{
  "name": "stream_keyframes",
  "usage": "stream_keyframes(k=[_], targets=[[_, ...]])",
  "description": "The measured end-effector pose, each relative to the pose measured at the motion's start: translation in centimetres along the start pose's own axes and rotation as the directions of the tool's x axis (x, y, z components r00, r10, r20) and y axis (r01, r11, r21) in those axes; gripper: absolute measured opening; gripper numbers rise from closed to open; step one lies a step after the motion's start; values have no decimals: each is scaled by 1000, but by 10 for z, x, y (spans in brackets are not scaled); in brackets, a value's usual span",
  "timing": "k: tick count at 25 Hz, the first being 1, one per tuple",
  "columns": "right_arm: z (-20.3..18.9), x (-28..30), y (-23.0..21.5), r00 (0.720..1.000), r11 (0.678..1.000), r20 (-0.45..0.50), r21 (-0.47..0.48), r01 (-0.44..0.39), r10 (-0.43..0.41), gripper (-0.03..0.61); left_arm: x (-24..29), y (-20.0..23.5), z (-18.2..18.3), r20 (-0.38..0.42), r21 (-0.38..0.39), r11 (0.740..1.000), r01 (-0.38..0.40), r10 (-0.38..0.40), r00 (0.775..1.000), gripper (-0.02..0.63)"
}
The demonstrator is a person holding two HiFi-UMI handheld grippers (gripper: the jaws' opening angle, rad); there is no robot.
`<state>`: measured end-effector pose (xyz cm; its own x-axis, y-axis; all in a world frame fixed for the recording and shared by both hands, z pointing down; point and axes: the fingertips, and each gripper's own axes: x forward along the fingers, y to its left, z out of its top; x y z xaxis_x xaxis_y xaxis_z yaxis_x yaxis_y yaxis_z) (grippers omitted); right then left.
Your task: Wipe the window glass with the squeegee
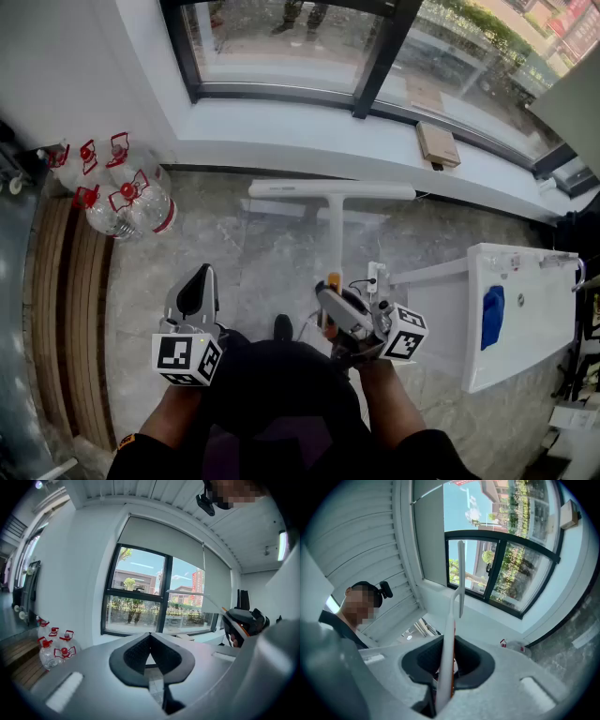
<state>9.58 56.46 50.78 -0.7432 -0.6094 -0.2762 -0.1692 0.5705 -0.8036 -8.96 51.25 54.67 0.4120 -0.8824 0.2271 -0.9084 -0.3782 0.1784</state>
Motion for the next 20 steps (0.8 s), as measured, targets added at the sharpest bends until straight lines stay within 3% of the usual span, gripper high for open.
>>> stream_keyframes(k=[5, 20], targets=[[-3, 8, 4, 999, 1000, -41, -23, 3, -4, 43, 2, -2, -2, -8, 5, 1000, 8, -8, 1000, 17], [10, -1, 3, 1000, 1000, -23, -8, -10, 10, 44, 15, -28, 3, 2, 50, 998, 45, -45, 999, 17]])
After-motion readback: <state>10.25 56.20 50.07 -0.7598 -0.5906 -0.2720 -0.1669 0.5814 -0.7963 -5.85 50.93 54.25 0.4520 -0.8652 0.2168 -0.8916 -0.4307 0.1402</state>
